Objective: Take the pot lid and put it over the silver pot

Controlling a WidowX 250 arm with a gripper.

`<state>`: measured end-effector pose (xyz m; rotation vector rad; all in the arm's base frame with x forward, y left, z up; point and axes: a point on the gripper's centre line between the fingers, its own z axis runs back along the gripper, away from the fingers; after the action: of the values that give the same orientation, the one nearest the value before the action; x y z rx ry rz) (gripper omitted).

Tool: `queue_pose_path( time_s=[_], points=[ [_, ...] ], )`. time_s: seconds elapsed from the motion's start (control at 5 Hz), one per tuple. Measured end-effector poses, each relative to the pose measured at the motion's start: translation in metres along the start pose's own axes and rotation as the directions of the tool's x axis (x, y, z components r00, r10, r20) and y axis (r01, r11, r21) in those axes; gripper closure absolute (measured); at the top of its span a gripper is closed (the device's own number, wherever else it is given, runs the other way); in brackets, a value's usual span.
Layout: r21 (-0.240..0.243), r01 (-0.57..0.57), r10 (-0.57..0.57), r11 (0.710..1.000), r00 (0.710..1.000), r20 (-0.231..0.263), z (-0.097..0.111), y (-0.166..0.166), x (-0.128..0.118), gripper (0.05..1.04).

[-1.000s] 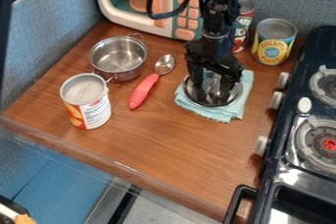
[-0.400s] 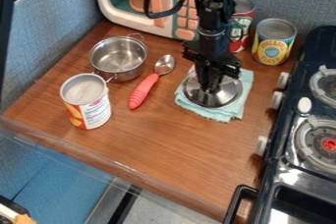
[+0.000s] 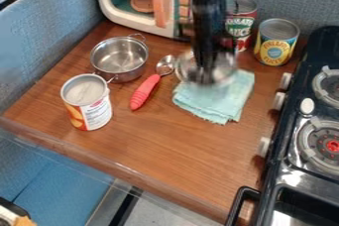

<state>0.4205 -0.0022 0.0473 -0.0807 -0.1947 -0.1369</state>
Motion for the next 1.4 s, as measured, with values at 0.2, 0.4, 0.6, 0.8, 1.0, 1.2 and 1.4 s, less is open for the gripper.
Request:
queue_pose_path(
  time_s=[0.2,0.4,0.6,0.8,1.0,1.2,1.4],
  points=[
    [0.015,-0.045,0.044,0.999,0.998,0.048,0.028,0.033,0.004,1.029],
    [0.046,-0.086,0.085,0.995,0.996,0.037,0.032,0.068,-0.008,1.029],
    [0.101,-0.125,0.125,0.987,0.992,0.008,0.031,0.107,-0.034,1.029],
    [0.117,-0.189,0.19,0.975,0.982,0.004,0.031,0.135,-0.052,1.029],
    [0.127,-0.223,0.227,0.967,0.974,-0.019,0.023,0.152,-0.059,1.029],
    [0.125,-0.241,0.249,0.963,0.967,-0.056,0.007,0.155,-0.062,1.029],
    [0.12,-0.243,0.252,0.963,0.965,-0.07,-0.003,0.155,-0.06,1.029]
  ],
)
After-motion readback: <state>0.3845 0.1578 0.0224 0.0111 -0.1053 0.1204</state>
